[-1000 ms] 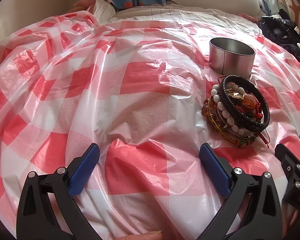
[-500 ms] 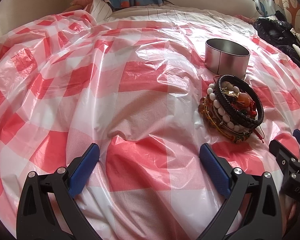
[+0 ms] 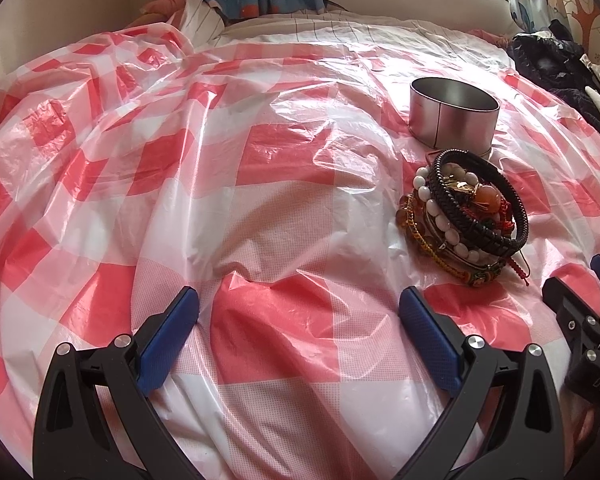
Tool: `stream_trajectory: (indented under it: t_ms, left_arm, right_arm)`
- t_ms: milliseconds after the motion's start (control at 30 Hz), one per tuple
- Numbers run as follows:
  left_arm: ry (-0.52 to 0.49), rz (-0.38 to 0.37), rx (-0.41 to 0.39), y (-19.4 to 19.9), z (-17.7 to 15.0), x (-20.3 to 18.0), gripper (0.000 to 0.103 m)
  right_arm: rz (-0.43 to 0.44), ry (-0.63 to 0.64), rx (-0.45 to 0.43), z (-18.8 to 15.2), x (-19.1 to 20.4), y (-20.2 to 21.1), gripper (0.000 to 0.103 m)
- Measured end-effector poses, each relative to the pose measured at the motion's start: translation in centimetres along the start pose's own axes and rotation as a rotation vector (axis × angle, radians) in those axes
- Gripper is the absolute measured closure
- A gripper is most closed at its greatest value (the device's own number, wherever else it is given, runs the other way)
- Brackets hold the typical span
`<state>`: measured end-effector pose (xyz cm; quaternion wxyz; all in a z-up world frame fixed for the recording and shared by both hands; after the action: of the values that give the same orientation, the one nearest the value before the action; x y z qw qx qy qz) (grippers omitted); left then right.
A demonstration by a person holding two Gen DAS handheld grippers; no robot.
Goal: Organize jewelry
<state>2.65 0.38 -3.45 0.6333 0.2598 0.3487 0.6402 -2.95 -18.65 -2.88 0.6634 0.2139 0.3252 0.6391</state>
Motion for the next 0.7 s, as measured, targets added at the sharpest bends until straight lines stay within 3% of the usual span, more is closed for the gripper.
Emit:
stream_trajectory:
  t_ms: [700]
  left_arm:
    - [0.025,-0.072,-0.027,0.82,-0.45,0.56,0.007]
  right_arm:
    - [-0.002,-0.013,0.019,-0.22,-0.13,-0.02,0.007]
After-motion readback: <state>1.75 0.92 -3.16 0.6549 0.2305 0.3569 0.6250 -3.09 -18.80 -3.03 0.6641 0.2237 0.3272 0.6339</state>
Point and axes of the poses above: each gripper's, at about its wrist camera, not at the fingertips, and y roughly against the way its jaws point, x to its left, z to its top, the point moved 5 cm from there along -y, roughly the way its jaws point, and after that the axes turned 12 degrees about y, right-handed, at the moved point
